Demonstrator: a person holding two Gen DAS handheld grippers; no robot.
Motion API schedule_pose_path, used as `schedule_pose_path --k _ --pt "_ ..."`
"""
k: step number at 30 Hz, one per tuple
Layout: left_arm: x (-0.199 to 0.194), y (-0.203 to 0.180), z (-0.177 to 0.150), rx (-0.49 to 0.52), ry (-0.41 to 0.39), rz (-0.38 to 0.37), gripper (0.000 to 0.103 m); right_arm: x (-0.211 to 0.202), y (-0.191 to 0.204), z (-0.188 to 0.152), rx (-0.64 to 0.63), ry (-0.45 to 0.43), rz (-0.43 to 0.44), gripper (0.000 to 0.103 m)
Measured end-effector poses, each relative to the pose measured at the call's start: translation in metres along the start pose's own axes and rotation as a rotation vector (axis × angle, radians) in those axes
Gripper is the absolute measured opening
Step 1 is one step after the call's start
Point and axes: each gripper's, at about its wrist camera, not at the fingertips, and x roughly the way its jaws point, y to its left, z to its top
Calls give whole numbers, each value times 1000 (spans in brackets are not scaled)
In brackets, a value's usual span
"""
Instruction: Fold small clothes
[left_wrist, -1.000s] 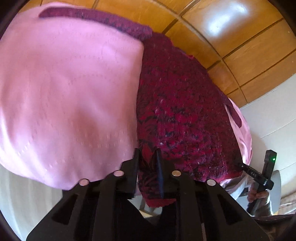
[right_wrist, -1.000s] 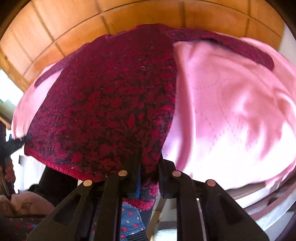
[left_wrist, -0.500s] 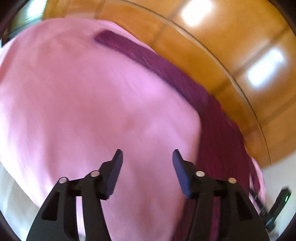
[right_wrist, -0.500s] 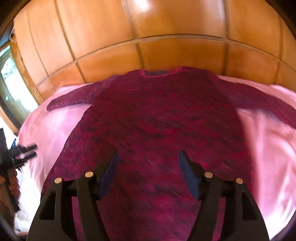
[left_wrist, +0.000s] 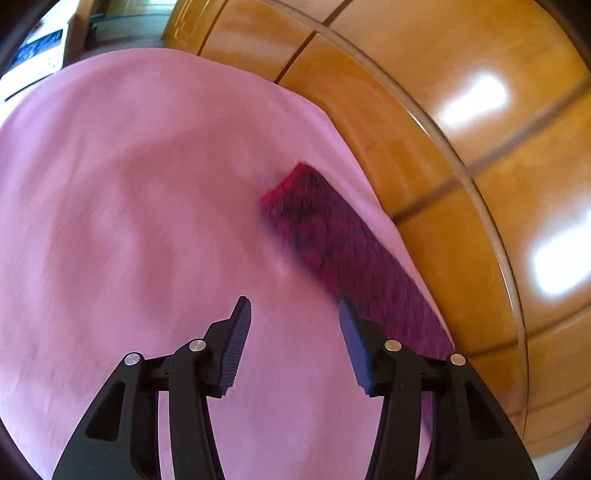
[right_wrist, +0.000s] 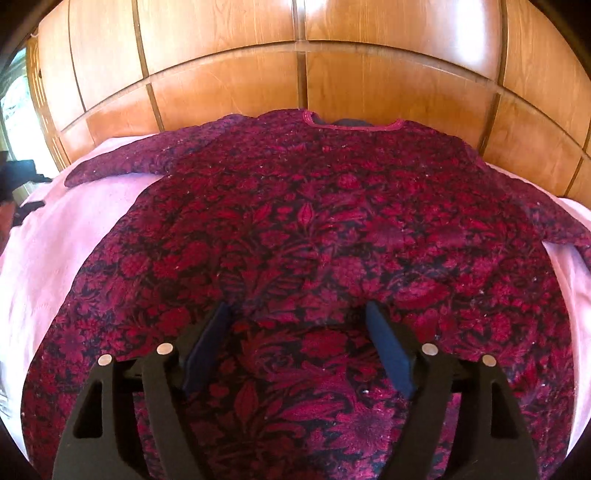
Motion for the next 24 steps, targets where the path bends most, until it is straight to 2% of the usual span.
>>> schedule_pose_path --k 2,4,7,8,10,12,17,19,21,24 --pt "19 2 14 -45 5 3 49 1 2 0 -9 2 -8 80" --pt "39 3 25 -98 16 38 49 4 3 1 -17 4 -15 81" --pt "55 2 32 -130 18 28 49 5 3 2 -17 6 -16 82" --pt "57 -1 33 -119 10 32 39 4 4 2 -19 6 -17 82" --pt "61 -10 36 -62 22 37 11 4 4 2 -24 7 -23 83" --pt "52 -18 37 -12 -28 49 9 6 4 2 -26 8 -24 83" --pt "-8 -19 21 81 -189 14 9 6 5 2 -25 7 -25 83" --pt "-15 -11 15 107 -194 66 9 6 5 2 -25 7 -24 83" --pt "0 -2 10 146 -148 165 9 6 5 2 -26 8 -25 83" --pt "26 6 6 150 -96 249 9 6 5 2 -27 7 -26 83"
